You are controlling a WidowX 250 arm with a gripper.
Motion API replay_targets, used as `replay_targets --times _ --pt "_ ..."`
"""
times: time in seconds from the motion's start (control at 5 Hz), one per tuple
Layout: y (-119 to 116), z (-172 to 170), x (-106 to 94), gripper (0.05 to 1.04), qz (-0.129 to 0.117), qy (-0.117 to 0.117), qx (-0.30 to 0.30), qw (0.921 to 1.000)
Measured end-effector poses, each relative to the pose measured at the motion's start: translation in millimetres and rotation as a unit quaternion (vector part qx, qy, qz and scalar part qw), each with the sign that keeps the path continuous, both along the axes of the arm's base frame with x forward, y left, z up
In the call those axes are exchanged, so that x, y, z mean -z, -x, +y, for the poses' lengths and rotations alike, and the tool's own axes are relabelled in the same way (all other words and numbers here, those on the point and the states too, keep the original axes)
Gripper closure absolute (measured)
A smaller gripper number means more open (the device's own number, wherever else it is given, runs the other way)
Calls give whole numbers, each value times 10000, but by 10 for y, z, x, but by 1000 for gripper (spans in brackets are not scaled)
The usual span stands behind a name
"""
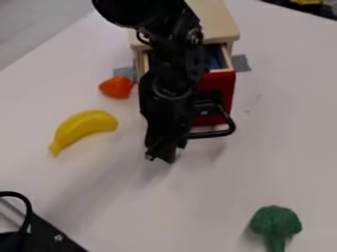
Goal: Opens the drawer
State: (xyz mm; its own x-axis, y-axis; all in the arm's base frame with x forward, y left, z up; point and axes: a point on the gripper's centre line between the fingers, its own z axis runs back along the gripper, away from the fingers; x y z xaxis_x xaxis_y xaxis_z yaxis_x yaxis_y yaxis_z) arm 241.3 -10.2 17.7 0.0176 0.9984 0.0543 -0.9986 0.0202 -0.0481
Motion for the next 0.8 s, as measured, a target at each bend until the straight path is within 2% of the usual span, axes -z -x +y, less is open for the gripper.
replay_targets --times 0.6,0.8 --pt "84 -67 -6 674 33 28 104 9999" --pt "85 -66 -9 603 34 21 140 9999"
